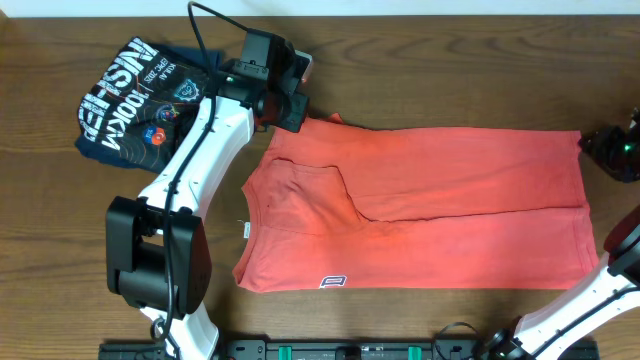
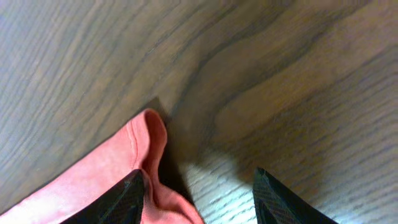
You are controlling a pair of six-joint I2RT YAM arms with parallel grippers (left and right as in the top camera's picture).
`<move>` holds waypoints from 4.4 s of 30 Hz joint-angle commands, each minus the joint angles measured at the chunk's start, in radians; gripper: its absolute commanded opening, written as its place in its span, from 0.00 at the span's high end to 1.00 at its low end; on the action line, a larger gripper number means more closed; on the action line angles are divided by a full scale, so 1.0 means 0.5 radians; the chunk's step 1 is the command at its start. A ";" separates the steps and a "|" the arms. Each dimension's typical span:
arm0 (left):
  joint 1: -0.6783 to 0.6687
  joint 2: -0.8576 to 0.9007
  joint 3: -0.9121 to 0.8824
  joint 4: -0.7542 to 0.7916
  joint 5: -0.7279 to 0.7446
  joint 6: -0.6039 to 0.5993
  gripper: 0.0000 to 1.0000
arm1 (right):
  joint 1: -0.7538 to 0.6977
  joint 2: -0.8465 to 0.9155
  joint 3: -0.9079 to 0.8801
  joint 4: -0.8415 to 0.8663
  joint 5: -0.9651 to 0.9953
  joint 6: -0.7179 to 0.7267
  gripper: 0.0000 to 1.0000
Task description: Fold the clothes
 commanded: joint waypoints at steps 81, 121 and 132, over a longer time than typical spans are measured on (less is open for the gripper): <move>0.022 -0.117 -0.079 -1.289 -0.207 -0.160 0.94 | -0.260 -0.167 0.034 -0.752 -0.352 -0.143 0.99; -0.187 -0.195 -0.481 -1.539 0.201 -0.268 0.94 | -0.497 -0.171 0.034 -0.912 -0.155 0.050 0.99; -0.198 -0.195 -0.609 -1.503 0.199 -0.317 0.60 | -0.497 -0.171 0.034 -0.912 -0.154 0.050 0.99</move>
